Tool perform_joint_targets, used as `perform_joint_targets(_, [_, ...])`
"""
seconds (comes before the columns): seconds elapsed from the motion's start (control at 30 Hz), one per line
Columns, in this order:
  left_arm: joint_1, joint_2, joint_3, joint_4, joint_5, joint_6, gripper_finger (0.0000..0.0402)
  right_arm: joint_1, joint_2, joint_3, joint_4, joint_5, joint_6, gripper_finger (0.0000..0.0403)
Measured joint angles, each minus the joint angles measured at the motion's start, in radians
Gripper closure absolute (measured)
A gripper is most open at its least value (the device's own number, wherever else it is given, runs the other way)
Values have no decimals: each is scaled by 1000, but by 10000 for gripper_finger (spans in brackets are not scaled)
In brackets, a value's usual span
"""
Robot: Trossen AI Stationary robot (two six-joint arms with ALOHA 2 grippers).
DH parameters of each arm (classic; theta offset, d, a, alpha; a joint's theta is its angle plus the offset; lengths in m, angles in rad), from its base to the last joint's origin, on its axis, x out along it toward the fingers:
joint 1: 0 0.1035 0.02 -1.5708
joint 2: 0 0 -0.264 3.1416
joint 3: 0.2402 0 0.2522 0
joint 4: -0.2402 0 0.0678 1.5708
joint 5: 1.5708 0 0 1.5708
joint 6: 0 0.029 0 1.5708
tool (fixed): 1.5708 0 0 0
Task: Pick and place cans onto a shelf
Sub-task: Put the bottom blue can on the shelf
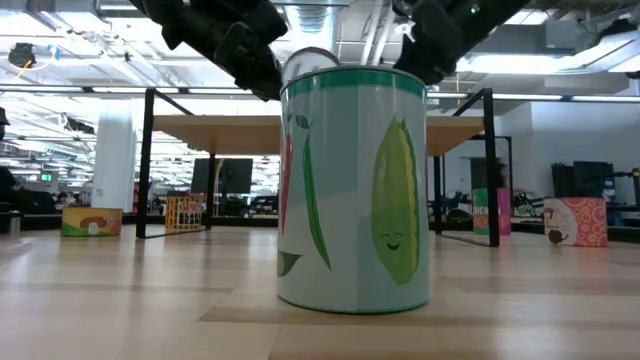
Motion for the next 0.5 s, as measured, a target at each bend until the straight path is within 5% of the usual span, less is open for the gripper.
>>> perform_joint_targets(0.5, [0, -12, 0, 17, -1, -118, 401, -61, 36, -1, 194, -265, 37, 369])
